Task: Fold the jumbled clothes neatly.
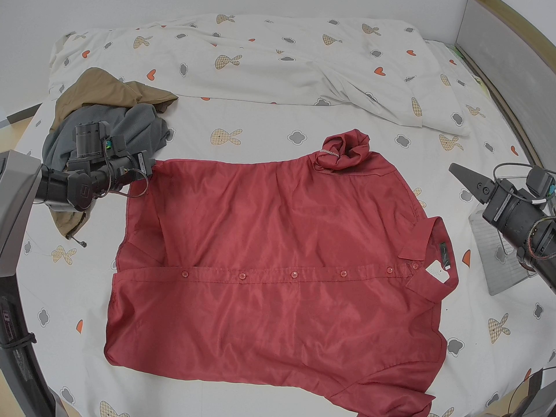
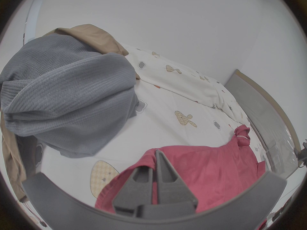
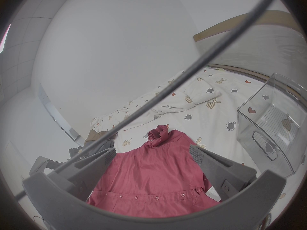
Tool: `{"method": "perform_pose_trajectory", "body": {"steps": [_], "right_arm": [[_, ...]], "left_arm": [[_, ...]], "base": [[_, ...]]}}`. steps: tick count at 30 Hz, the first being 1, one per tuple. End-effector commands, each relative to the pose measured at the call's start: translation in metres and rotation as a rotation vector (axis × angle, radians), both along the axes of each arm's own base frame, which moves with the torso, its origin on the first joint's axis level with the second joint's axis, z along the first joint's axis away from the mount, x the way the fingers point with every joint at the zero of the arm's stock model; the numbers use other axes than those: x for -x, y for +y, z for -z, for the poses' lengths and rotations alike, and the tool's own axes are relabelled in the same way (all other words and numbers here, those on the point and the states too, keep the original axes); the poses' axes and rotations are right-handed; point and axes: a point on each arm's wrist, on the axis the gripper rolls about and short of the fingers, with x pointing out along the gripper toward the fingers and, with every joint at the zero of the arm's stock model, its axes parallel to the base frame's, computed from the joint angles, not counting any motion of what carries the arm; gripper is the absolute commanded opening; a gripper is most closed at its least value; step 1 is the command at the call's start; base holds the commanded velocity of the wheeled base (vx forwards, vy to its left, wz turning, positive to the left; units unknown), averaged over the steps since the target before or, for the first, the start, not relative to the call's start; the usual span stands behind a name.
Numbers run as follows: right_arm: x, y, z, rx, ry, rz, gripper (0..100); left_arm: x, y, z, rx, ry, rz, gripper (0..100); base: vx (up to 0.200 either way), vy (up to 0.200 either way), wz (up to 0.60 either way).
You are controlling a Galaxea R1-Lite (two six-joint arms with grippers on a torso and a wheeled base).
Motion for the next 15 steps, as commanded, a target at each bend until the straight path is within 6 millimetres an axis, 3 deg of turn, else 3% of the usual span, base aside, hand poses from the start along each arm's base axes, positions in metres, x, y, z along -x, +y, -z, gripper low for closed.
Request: {"method": "perform_pose_trajectory", "body": {"steps": [1, 7, 8, 12, 15], "right_arm": [[0.0, 0.001, 0.0, 0.001, 0.001, -0.004, 100], [0.001, 0.001, 0.002, 0.003, 0.007, -0.006, 100], [0.001, 0.001, 0.003, 0.004, 0.009, -0.006, 100], [0.001, 0.001, 0.003, 0.004, 0.01, -0.006, 100], [0.001, 0.0, 0.003, 0.004, 0.01, -0.004, 100]], "left_arm": [[0.007, -0.004, -0.009, -0.002, 0.002, 0.008, 0], [0.014, -0.003, -0.013, -0.01, 0.059, 0.01, 0], [0.014, -0.001, -0.01, -0.046, 0.056, 0.018, 100], [0.014, 0.001, -0.009, -0.069, 0.055, 0.016, 100], [0.017, 0.014, -0.015, -0.095, 0.029, -0.051, 100]], "base": [[0.0, 0.0, 0.0], [0.0, 0.0, 0.0], [0.0, 0.0, 0.0], [0.0, 0.0, 0.0], [0.0, 0.0, 0.0]]}}
